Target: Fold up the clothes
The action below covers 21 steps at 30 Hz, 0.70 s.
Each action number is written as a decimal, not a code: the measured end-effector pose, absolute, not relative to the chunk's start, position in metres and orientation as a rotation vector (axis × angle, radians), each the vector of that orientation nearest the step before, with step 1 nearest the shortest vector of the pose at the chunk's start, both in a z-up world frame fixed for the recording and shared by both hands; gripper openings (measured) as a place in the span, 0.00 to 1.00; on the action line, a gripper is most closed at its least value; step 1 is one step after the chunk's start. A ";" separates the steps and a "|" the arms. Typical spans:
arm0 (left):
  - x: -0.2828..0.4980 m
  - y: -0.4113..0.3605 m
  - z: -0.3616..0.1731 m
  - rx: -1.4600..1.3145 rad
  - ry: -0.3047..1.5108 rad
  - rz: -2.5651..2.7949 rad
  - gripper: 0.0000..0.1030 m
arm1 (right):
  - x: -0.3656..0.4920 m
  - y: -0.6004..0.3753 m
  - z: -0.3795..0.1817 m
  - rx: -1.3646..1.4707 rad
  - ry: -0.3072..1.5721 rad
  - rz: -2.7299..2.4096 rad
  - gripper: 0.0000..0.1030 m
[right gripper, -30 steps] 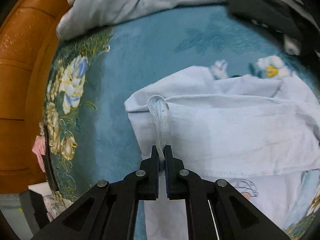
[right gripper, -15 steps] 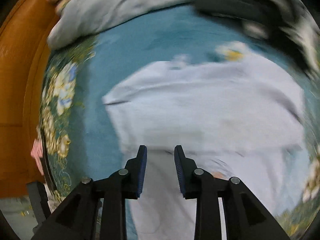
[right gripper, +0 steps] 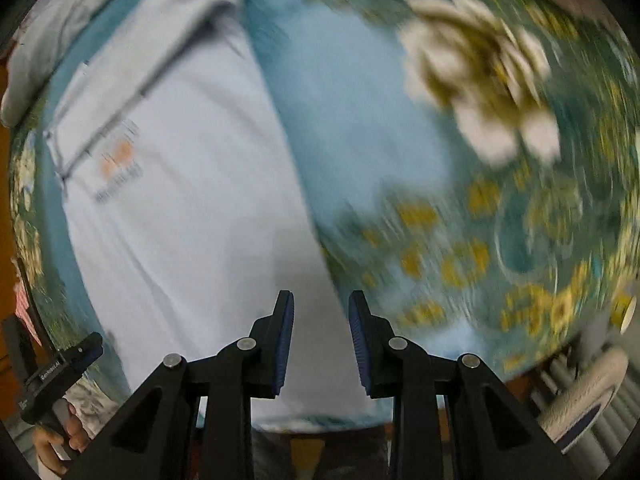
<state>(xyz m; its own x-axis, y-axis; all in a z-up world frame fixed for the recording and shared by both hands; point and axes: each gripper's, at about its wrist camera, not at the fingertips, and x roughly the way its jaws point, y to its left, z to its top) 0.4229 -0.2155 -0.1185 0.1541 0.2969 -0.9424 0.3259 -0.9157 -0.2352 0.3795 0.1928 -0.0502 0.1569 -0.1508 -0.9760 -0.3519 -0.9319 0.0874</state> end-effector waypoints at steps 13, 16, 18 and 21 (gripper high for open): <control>0.471 -0.189 -0.138 2.491 0.577 -1.877 0.54 | 0.436 0.195 -0.094 -2.384 0.606 1.816 0.33; 0.472 -0.188 -0.134 2.491 0.603 -1.868 0.06 | 0.436 0.195 -0.092 -2.385 0.631 1.833 0.04; 0.464 -0.193 -0.124 2.463 0.675 -1.898 0.05 | 0.433 0.197 -0.084 -2.363 0.703 1.852 0.04; 0.452 -0.200 -0.108 2.418 0.783 -1.942 0.05 | 0.426 0.206 -0.071 -2.321 0.843 1.854 0.04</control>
